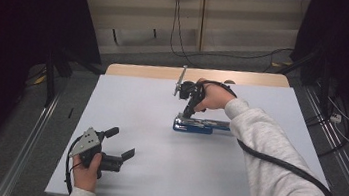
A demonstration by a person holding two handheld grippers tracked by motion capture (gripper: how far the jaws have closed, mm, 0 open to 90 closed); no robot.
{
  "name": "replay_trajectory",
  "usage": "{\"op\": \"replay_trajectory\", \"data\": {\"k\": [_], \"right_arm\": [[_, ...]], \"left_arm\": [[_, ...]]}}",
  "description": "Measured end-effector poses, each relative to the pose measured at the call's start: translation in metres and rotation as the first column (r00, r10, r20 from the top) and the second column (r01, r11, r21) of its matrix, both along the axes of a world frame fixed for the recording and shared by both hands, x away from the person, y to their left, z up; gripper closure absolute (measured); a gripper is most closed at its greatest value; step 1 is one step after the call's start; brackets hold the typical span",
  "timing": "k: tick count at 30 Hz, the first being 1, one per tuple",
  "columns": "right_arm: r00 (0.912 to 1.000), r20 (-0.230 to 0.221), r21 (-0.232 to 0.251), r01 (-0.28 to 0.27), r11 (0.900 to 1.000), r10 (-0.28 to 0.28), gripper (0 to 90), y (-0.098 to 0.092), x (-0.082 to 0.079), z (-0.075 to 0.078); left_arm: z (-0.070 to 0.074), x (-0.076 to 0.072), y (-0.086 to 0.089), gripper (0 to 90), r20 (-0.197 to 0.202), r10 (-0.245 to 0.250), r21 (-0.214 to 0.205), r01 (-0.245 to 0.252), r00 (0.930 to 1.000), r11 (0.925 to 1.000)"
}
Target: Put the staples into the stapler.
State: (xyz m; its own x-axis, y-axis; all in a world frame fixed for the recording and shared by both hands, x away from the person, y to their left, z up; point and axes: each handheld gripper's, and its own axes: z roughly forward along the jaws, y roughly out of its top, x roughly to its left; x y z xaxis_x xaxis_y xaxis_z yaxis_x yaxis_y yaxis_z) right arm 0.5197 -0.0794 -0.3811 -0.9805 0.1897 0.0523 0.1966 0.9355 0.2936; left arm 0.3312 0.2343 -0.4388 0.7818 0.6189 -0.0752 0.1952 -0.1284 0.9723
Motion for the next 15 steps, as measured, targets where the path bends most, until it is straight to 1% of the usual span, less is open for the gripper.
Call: {"op": "replay_trajectory", "data": {"k": [2,3,4,7,8,9,11,12,13,15], "right_arm": [[1.0,0.0,-0.001,0.007,1.0,-0.007,78.3,0.0003,-0.0001,-0.0008],[1.0,0.0,-0.002,-0.006,1.0,0.006,78.3,0.0005,0.0005,-0.0027],[1.0,0.0,-0.002,-0.006,1.0,0.006,78.3,0.0005,0.0005,-0.0027],[1.0,-0.002,-0.003,-0.001,1.0,0.001,78.2,0.0009,0.0006,-0.0054],[0.9999,-0.006,-0.006,0.012,0.9999,-0.012,78.3,0.0011,0.0,-0.0053],[1.0,0.001,0.001,-0.003,1.0,0.003,78.3,0.0004,0.0017,-0.006],[1.0,-0.004,-0.001,0.002,1.0,-0.002,78.3,0.0003,0.0019,-0.0061],[1.0,-0.001,-0.004,-0.009,1.0,0.009,78.3,0.0,0.0025,-0.0064],[1.0,-0.003,-0.001,-0.004,1.0,0.004,78.2,0.0005,0.0018,-0.0065],[1.0,0.004,-0.008,-0.002,1.0,0.002,78.3,0.0006,0.0022,-0.0067]], "left_arm": [[0.0001,0.0,0.0002,2.2,0.0,-0.001,-0.001,0.001,1.0,1.0],[0.0001,-0.0002,0.0002,2.2,0.001,0.001,-0.002,-0.001,1.0,1.0],[0.0001,-0.0002,0.0002,2.2,0.001,0.001,-0.002,-0.001,1.0,1.0],[0.0001,-0.0001,0.0002,2.2,0.001,0.0,0.0,0.0,1.0,1.0],[0.0001,-0.0002,0.0002,2.2,0.0,-0.001,-0.001,0.001,1.0,1.0],[0.0002,-0.0004,0.0,2.2,0.0,0.0,-0.002,0.0,1.0,1.0],[0.0001,-0.0003,0.0002,2.2,0.0,-0.001,-0.001,0.001,1.0,1.0],[0.0001,-0.0003,0.0002,2.2,0.0,-0.001,-0.001,0.001,1.0,1.0],[0.0001,-0.0003,0.0001,2.2,0.0,-0.001,-0.001,0.001,1.0,1.0],[0.0,-0.0003,-0.0001,2.2,-0.001,-0.002,-0.001,0.002,1.0,1.0]]}}
